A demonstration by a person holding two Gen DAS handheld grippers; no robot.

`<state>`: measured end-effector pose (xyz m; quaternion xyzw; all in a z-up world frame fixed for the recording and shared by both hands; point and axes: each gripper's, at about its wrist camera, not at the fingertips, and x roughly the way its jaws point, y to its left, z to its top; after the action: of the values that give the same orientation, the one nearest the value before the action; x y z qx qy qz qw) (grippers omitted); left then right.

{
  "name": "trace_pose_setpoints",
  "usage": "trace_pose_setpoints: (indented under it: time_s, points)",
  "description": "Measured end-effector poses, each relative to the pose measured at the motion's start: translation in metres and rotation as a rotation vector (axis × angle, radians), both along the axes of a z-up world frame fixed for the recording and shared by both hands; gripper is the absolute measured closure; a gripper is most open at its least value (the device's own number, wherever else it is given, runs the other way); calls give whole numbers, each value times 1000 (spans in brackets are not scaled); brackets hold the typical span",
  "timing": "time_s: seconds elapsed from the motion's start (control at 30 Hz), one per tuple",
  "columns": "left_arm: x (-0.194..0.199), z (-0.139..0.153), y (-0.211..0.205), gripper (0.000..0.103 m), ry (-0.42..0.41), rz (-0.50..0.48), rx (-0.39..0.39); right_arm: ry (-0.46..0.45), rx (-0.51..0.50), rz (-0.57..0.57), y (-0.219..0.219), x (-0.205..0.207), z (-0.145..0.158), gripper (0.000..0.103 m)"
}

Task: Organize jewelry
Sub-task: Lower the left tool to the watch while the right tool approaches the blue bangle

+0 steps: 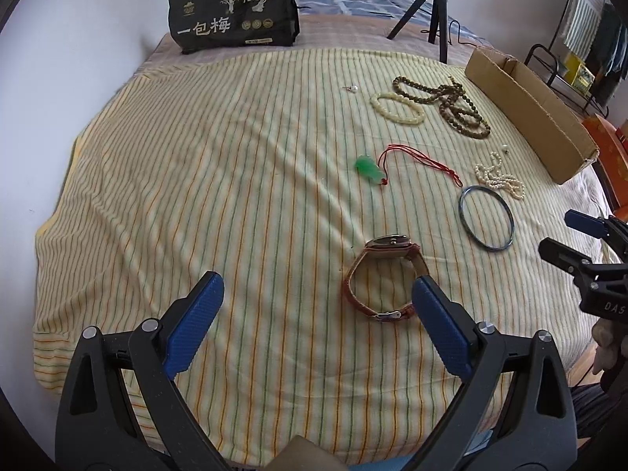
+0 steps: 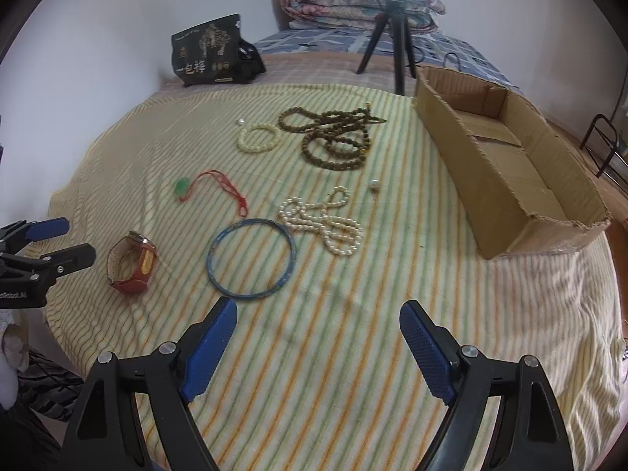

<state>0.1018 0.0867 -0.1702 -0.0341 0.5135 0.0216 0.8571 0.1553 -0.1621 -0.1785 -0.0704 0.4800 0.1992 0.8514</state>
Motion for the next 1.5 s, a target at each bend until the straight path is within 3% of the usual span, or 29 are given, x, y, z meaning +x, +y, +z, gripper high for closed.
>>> trace_pose_setpoints:
  time_s: [0.03, 0.23, 0.47, 0.57, 0.63, 1.03, 1.13, 1.27, 1.4, 1.5]
  points:
    - [0, -1, 1, 13, 0, 2, -10, -2, 2, 7, 4, 0, -1, 17]
    - [6, -10, 8, 30, 36, 25, -94, 3, 10, 26, 24, 0, -11, 13]
    - [13, -23, 9, 41, 60, 26, -126, 21, 18, -4, 42, 5, -23, 7]
    - [15, -26, 11, 43, 65, 31, -139, 18, -15, -7, 51, 6, -29, 7]
    - [15, -27, 11, 49, 64, 30, -135, 11, -42, -15, 55, 8, -32, 6]
    - [21, -37, 9, 50, 80, 30, -159, 12, -83, -83, 65, 23, -40, 7]
    - [23, -39, 7, 50, 78, 25, -152, 14, -83, -80, 67, 25, -39, 12]
    - [23, -40, 6, 55, 76, 20, -145, 10, -78, -57, 70, 22, -38, 26]
    - [23, -41, 4, 70, 73, 12, -137, 13, -73, -53, 70, 21, -37, 28]
    - [23, -41, 4, 89, 72, 5, -146, 15, -65, -52, 69, 21, -36, 29]
